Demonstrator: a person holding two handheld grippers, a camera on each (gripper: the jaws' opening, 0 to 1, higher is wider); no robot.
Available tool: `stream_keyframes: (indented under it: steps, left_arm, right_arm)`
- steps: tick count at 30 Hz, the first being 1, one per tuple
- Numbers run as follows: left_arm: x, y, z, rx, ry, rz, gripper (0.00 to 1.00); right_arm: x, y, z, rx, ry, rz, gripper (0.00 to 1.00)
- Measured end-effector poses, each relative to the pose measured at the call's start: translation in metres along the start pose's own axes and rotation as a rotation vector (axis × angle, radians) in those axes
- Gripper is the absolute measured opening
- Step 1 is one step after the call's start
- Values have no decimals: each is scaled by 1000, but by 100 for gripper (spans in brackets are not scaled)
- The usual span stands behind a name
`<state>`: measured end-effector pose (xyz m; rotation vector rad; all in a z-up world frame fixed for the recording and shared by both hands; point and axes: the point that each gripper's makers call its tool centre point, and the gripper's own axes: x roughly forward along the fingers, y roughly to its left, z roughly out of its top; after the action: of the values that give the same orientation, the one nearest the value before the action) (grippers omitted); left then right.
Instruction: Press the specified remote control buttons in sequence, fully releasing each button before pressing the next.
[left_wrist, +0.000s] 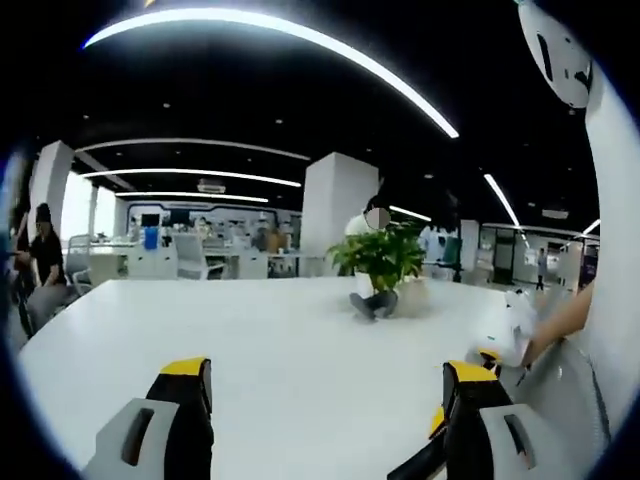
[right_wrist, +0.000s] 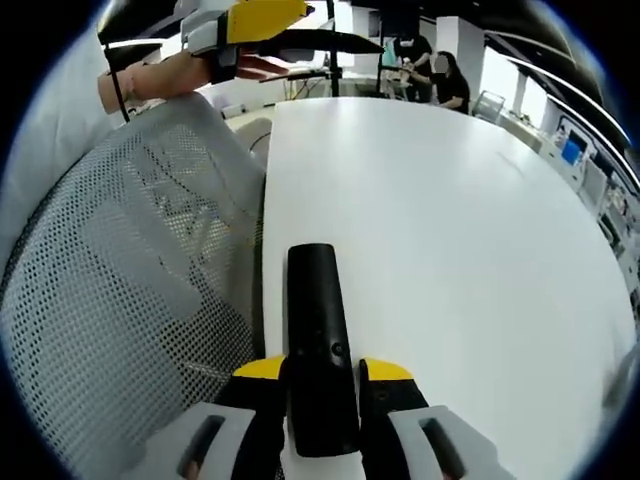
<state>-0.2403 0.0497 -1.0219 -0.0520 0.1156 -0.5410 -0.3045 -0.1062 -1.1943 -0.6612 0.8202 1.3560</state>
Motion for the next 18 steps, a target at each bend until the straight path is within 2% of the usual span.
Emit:
stream_keyframes:
  steps: [6,7,9,15,18]
  left_arm:
    - [-3,7,3,-15,-19,57,100]
    - [-5,13,2,-23,-29,58,100]
    - [-5,13,1,-29,-28,50,100]
    - [-4,12,-5,-19,13,50,100]
    - [-6,13,-2,-5,-1,53,100]
  right_arm:
    - [-7,-4,-11,30,25,-13,26]
    - [-8,-4,-12,29,29,-18,25]
    - [-8,-5,-14,18,41,-30,23]
    - [-8,-5,-13,3,74,-26,22]
    - [-8,-6,-13,-2,92,-26,22]
